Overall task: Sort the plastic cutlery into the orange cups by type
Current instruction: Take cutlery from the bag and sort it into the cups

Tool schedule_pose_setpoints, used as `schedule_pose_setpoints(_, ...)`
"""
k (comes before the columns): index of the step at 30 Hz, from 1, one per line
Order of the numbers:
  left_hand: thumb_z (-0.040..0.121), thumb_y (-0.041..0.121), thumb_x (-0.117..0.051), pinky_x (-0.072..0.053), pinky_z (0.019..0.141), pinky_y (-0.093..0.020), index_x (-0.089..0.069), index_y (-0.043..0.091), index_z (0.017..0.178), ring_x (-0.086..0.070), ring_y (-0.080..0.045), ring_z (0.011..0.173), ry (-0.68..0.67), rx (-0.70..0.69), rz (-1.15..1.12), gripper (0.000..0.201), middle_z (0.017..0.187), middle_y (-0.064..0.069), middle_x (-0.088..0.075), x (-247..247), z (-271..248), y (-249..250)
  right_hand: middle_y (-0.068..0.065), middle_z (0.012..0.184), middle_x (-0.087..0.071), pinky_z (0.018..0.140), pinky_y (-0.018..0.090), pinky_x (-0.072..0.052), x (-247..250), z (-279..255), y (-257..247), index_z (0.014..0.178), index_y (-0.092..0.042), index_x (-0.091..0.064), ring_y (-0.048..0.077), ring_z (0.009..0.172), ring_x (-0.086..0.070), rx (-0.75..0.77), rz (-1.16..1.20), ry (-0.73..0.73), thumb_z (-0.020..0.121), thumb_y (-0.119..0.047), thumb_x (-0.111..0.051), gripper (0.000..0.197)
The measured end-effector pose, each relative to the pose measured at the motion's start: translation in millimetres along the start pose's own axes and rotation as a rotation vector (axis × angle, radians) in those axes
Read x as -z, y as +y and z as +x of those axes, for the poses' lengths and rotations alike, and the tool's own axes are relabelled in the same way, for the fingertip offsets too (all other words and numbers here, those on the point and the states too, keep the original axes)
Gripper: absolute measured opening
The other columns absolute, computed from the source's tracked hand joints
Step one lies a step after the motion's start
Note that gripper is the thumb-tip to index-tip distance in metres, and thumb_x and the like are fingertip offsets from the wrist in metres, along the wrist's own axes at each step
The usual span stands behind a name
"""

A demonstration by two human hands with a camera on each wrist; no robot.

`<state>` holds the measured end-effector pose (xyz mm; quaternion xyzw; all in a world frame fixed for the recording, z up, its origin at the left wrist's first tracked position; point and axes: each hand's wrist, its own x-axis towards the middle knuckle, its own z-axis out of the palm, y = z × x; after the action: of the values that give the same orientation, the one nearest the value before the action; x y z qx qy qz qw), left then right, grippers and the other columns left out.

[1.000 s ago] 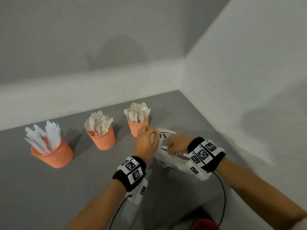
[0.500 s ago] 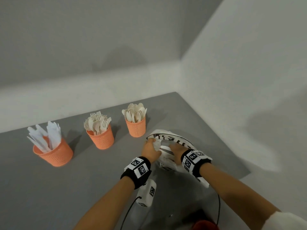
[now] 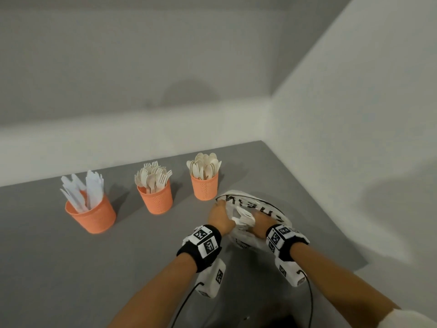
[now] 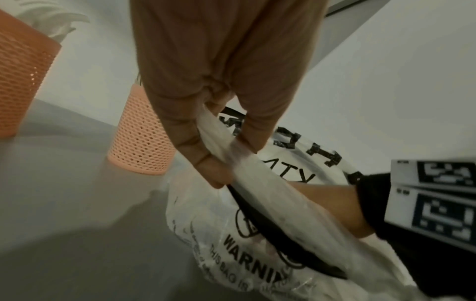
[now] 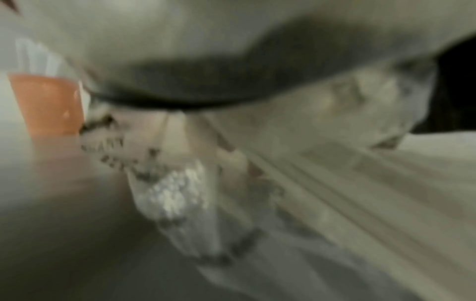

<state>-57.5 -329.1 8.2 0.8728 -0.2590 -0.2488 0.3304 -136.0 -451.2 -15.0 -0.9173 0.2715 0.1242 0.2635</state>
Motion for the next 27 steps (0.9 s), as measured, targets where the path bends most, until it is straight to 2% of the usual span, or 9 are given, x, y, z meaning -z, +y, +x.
schedule_pose_setpoints(2, 0.082, 0.003, -0.057, -0.038, 0.1, -0.033, -0.036, 0.0, 0.132, -0.047, -0.033, 0.122, 0.039, -0.004, 0.013, 0.055, 0.134, -0.019, -0.043, 0, 0, 2, 0.011, 0.143, -0.043, 0.109, 0.034, -0.033, 5, 0, 1, 0.144, -0.013, -0.029, 0.027, 0.132, -0.041, -0.005, 0.009, -0.072, 0.092, -0.022, -0.05, 0.057)
schedule_pose_setpoints(6, 0.08, -0.001, -0.057, -0.041, 0.097, -0.034, -0.033, -0.001, 0.131, -0.047, -0.035, 0.121, 0.046, 0.018, 0.042, 0.056, 0.132, -0.021, -0.042, -1, 2, 3, -0.006, 0.152, -0.03, 0.118, 0.035, -0.021, 7, 3, 12, 0.143, -0.037, -0.024, 0.017, 0.141, -0.028, 0.158, -0.091, -0.022, 0.086, -0.055, -0.036, 0.062)
schedule_pose_setpoints(9, 0.081, 0.002, -0.057, -0.041, 0.099, -0.036, -0.034, 0.0, 0.13, -0.047, -0.036, 0.121, 0.032, 0.047, 0.04, 0.054, 0.133, -0.021, -0.042, 1, 6, 3, -0.007, 0.154, -0.024, 0.116, 0.021, -0.007, 11, -5, 14, 0.146, -0.026, -0.024, 0.01, 0.142, -0.021, 0.269, -0.214, 0.094, 0.094, -0.036, -0.042, 0.056)
schedule_pose_setpoints(11, 0.082, 0.005, -0.055, -0.042, 0.099, -0.038, -0.032, 0.005, 0.134, -0.048, -0.036, 0.121, 0.015, 0.047, 0.041, 0.057, 0.134, -0.021, -0.043, 2, 8, 2, -0.003, 0.152, -0.029, 0.114, 0.018, -0.009, 13, -4, 14, 0.145, -0.019, -0.03, 0.012, 0.141, -0.024, 0.276, -0.151, 0.079, 0.094, -0.025, -0.045, 0.053)
schedule_pose_setpoints(15, 0.082, 0.003, -0.053, -0.055, 0.076, -0.04, -0.02, 0.013, 0.144, -0.059, -0.039, 0.107, -0.096, 0.052, -0.033, 0.07, 0.129, -0.02, -0.051, 7, 6, 7, 0.003, 0.135, -0.05, 0.107, 0.029, -0.033, 27, -4, 15, 0.134, -0.018, -0.043, 0.021, 0.127, -0.045, 0.14, 0.126, 0.001, 0.088, -0.02, -0.057, 0.049)
schedule_pose_setpoints(19, 0.08, 0.006, -0.057, -0.057, 0.079, -0.041, -0.035, 0.009, 0.136, -0.062, -0.035, 0.104, -0.034, 0.045, -0.11, 0.06, 0.12, -0.017, -0.06, -1, 14, 19, 0.013, 0.116, -0.061, 0.078, 0.021, -0.041, 51, -12, 6, 0.122, -0.003, -0.052, 0.018, 0.097, -0.054, 0.205, 0.313, 0.003, 0.089, -0.01, -0.059, 0.035)
schedule_pose_setpoints(21, 0.082, 0.003, -0.055, -0.059, 0.069, -0.042, -0.037, 0.01, 0.135, -0.066, -0.033, 0.091, -0.048, 0.045, -0.222, 0.056, 0.118, -0.017, -0.061, -6, 17, 25, 0.01, 0.098, -0.065, 0.069, 0.018, -0.043, 63, -15, -1, 0.115, -0.004, -0.056, 0.015, 0.082, -0.055, 0.223, 0.426, 0.034, 0.089, -0.012, -0.06, 0.028)
schedule_pose_setpoints(24, 0.084, -0.009, -0.046, -0.058, 0.068, -0.04, -0.036, 0.011, 0.138, -0.065, -0.031, 0.081, -0.109, 0.065, -0.346, 0.058, 0.119, -0.021, -0.058, -6, 13, 34, -0.002, 0.072, -0.056, 0.064, 0.017, -0.044, 81, -18, -9, 0.096, -0.011, -0.055, 0.01, 0.065, -0.052, 0.188, 0.605, 0.074, 0.089, -0.016, -0.06, 0.01)
schedule_pose_setpoints(27, 0.092, 0.002, -0.045, -0.054, 0.059, -0.027, -0.041, 0.013, 0.135, -0.06, -0.023, 0.071, -0.153, 0.056, -0.323, 0.044, 0.096, -0.014, -0.063, -3, 9, 36, 0.001, 0.064, -0.052, 0.066, 0.021, -0.047, 100, -21, -19, 0.076, -0.016, -0.052, 0.011, 0.059, -0.052, 0.224, 0.79, 0.163, 0.089, -0.015, -0.059, 0.015)
